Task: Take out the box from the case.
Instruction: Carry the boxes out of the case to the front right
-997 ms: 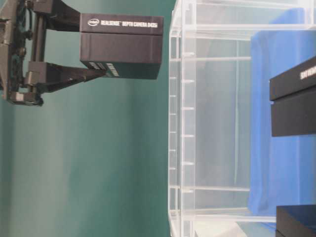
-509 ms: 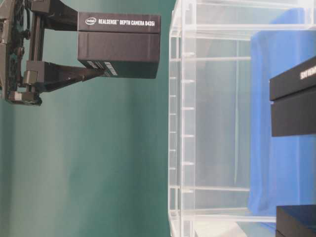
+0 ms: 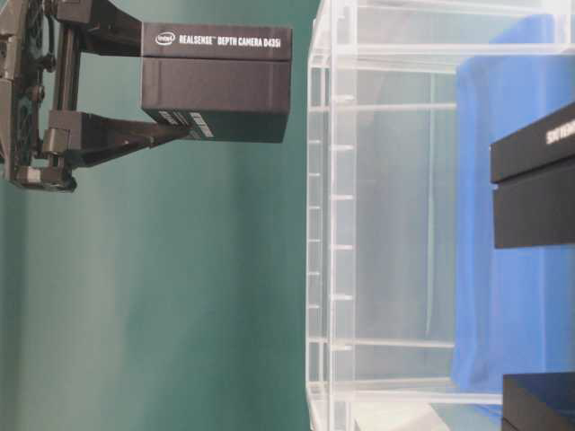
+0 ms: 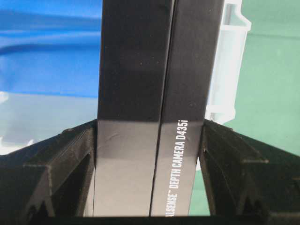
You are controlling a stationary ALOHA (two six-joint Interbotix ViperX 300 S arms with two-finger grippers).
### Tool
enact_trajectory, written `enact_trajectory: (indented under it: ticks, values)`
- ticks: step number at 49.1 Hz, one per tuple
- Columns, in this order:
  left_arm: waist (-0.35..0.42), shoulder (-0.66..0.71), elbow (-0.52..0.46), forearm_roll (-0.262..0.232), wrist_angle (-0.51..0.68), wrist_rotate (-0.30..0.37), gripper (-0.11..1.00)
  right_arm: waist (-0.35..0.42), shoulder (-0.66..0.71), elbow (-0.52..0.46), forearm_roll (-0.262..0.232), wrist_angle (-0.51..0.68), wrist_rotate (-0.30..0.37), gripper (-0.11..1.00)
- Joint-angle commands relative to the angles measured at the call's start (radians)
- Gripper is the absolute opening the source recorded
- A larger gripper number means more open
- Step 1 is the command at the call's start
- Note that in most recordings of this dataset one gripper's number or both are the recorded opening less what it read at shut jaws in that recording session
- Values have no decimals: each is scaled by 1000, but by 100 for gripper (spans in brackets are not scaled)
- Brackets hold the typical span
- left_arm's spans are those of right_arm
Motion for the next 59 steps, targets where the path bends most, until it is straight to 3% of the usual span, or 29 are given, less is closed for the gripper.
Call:
enact_trajectory:
  ticks: [1, 37, 50, 59]
  values:
    - [-2, -9, -12, 0, -2, 0, 97, 3, -41, -29, -6, -3, -2, 66]
    - [-3, -9, -12, 0, 2, 0, 97, 12, -41, -29, -12, -5, -2, 66]
    - [-2, -9, -12, 0, 3, 0, 97, 89, -41, -29, -12, 2, 15, 66]
    - [-2, -9, -12, 0, 3, 0, 97, 172, -41, -29, -35, 20, 83, 66]
